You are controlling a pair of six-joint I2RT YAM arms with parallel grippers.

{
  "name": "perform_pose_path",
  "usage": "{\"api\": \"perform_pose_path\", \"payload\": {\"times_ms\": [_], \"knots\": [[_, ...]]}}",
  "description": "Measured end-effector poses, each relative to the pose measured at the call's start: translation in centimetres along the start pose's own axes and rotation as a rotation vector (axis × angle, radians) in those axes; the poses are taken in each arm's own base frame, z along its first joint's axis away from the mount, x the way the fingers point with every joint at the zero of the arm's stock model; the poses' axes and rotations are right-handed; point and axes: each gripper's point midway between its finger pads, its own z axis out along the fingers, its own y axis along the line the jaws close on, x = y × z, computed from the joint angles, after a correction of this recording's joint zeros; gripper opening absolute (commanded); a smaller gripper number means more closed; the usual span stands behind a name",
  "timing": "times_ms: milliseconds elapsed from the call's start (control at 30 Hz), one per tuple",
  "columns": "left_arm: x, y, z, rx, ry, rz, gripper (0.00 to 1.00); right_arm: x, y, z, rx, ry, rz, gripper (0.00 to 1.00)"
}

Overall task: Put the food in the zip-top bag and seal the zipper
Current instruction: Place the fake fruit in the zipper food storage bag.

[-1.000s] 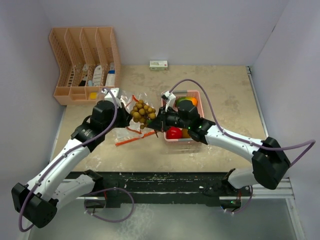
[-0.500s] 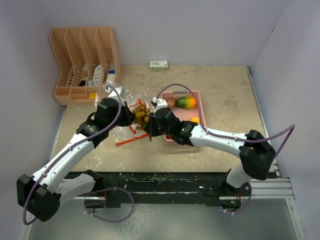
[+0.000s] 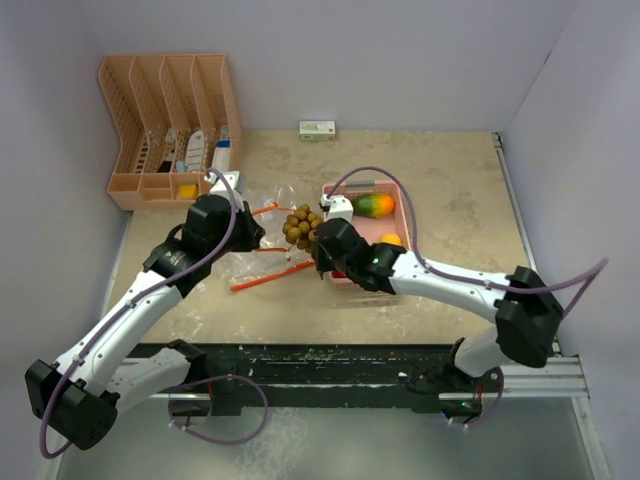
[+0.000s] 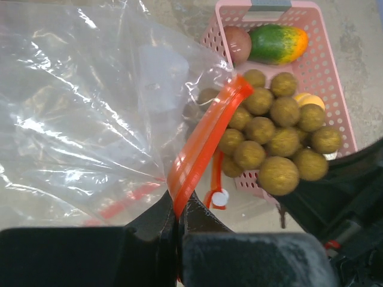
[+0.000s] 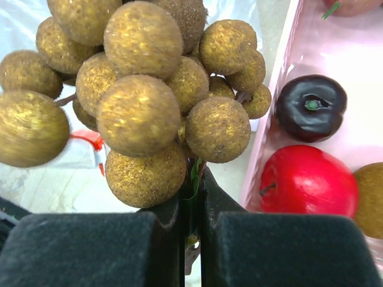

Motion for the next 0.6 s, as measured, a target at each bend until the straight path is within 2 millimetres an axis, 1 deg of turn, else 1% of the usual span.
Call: {"api": "perform_pose_path", "payload": {"times_ms": [67,133,200,333,433,600], "knots": [[0.0,0.3,-0.2,-0.015,-0.002,0.003,0.00,-0.5,0.0,-1.3,-0.059,-0.023,-0.031,0.00],[0.0,0.5,-0.2,-0.024,-0.011,0.003,0.00,-0.8,0.5,-2.9,-0.158,-0.045,-0.070,0.00],[0.3,1.0,-0.1,-0.037,-0.014,0.003,0.00,-1.6,2.0,-5.3,-0.303,-0.077,-0.135,0.00],[1.2,1.6,0.6,-0.059,0.009,0.005,0.00,-3.3,5.6,-9.5,-0.566,-0.144,-0.252,0.00],[1.5,1.7,1.1,-0.065,0.021,0.006,0.00,-3.3,7.0,-11.9,-0.700,-0.163,-0.332,0.00],[1.5,1.7,1.6,-0.065,0.022,0.006,0.00,-3.0,8.0,-14.3,-0.829,-0.191,-0.387,0.00]]}}
